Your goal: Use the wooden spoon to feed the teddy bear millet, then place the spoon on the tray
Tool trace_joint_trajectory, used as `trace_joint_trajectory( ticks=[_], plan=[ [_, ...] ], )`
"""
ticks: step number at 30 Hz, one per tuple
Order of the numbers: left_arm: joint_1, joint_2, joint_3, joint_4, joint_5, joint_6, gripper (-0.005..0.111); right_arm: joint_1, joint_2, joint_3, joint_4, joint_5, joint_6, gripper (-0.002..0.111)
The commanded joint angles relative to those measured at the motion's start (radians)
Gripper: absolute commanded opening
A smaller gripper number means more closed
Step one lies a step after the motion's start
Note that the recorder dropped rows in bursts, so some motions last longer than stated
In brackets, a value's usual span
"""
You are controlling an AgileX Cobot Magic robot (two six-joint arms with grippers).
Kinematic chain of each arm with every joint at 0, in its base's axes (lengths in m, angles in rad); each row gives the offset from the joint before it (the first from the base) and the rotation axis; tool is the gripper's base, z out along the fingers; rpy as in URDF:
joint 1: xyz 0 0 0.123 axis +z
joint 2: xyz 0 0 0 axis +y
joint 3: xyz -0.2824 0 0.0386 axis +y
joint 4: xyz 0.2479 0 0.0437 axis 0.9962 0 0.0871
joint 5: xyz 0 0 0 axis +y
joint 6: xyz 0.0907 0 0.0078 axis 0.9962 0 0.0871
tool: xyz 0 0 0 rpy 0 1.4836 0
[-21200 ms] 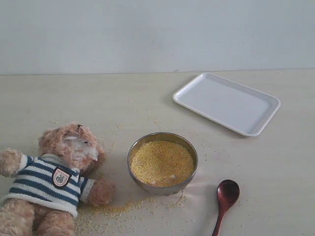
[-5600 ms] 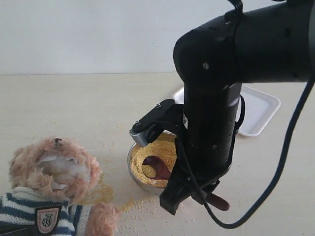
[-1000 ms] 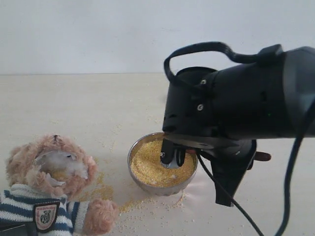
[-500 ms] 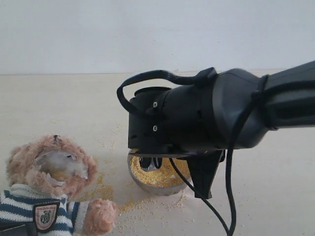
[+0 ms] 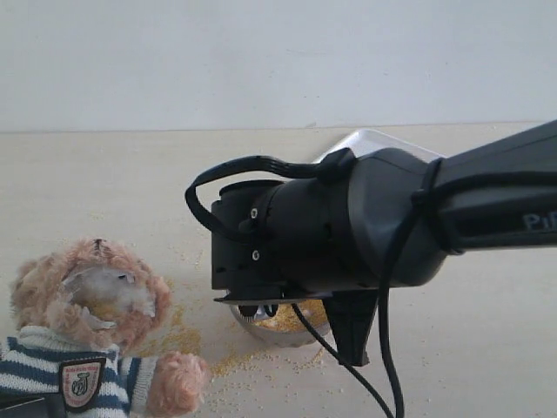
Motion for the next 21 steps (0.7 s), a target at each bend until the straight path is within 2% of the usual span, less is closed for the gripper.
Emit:
trace_joint_trajectory(
  ticks=[1, 21],
  plan=[
    [0.001, -0.008, 0.001, -0.023, 0.003, 0.003, 0.005, 0.015, -0.001, -0.006, 0.022, 0.004, -0.004, 0.003],
    [0.001, -0.008, 0.001, -0.023, 0.003, 0.003, 0.005, 0.035, -0.001, -0.019, 0.173, 0.004, -0.032, 0.003]
  ],
)
